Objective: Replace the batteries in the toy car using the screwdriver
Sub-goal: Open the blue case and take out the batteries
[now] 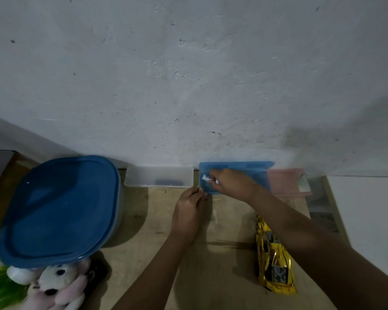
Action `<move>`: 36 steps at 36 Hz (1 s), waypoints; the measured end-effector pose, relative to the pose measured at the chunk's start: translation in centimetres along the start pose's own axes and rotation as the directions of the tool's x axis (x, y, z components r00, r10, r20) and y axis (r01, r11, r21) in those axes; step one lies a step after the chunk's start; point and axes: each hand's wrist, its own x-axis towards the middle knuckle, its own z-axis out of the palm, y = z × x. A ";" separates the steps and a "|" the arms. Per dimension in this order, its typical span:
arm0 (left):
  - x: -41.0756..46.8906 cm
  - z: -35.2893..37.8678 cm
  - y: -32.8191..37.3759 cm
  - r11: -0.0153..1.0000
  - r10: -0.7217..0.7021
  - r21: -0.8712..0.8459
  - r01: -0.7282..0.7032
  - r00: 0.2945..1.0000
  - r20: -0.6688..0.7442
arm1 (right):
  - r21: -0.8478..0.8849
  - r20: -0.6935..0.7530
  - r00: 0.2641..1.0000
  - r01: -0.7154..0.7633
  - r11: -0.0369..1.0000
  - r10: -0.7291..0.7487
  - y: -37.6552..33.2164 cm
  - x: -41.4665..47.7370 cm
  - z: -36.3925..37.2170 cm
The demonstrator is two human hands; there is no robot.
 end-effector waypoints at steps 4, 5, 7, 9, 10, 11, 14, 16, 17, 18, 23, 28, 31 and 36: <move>0.1 0.0 -0.3 0.999 -0.019 0.027 0.019 1.000 0.010 | 0.018 -0.017 1.000 0.001 1.000 0.000 -0.2 -0.5 0.3; 0.2 0.0 -0.3 0.999 -0.024 0.028 0.024 1.000 0.013 | 0.020 -0.023 1.000 0.006 1.000 -0.005 -0.2 -0.7 0.2; 0.3 0.0 -0.3 0.999 -0.036 0.033 0.035 0.999 0.027 | 0.001 -0.038 0.999 0.019 1.000 -0.019 0.1 -1.3 0.1; 0.3 0.0 -0.3 0.998 -0.047 0.035 0.046 0.998 0.029 | -0.034 -0.053 0.998 0.023 0.999 -0.025 0.4 -2.0 0.0; 0.3 0.0 -0.3 0.998 -0.053 0.033 0.052 0.998 0.024 | -0.050 -0.061 0.998 0.021 0.999 -0.024 0.6 -2.4 -0.1; 0.3 0.1 -0.3 0.998 -0.055 0.033 0.054 0.998 0.020 | -0.066 -0.069 0.997 0.023 0.998 -0.027 0.8 -2.8 -0.1; 0.4 0.1 -0.3 0.998 -0.028 0.058 0.028 1.000 0.001 | -0.110 -0.034 0.998 0.055 0.992 -0.059 0.8 -4.1 -0.2; 0.3 0.1 -0.3 0.997 -0.007 0.075 0.007 1.000 -0.009 | -0.137 0.026 0.996 0.094 0.986 -0.091 0.4 -4.9 -0.1; 0.3 0.1 -0.3 0.997 -0.005 0.081 0.006 1.000 -0.016 | -0.147 0.057 0.993 0.112 0.983 -0.104 0.2 -5.2 0.1; 0.2 0.1 -0.2 0.996 -0.013 0.082 0.015 1.000 -0.020 | -0.154 0.079 0.990 0.128 0.980 -0.117 0.0 -5.5 0.3; 0.5 -0.2 -0.4 0.997 -0.029 0.068 0.030 0.999 -0.017 | -0.187 0.109 0.981 0.181 0.966 -0.163 -0.2 -5.8 1.9; 0.8 -0.5 -0.4 0.996 -0.018 0.082 0.020 0.999 -0.027 | -0.200 -0.030 0.971 0.225 0.954 -0.236 -0.1 -5.2 3.1; 0.7 -0.6 -0.4 0.997 -0.032 0.067 0.037 0.998 -0.062 | -0.191 -0.133 0.952 0.249 0.949 -0.277 -0.2 -5.0 3.7; 0.4 -0.8 -0.2 0.996 -0.080 0.023 0.083 0.990 -0.116 | -0.193 -0.180 0.940 0.256 0.947 -0.291 -0.5 -4.9 4.1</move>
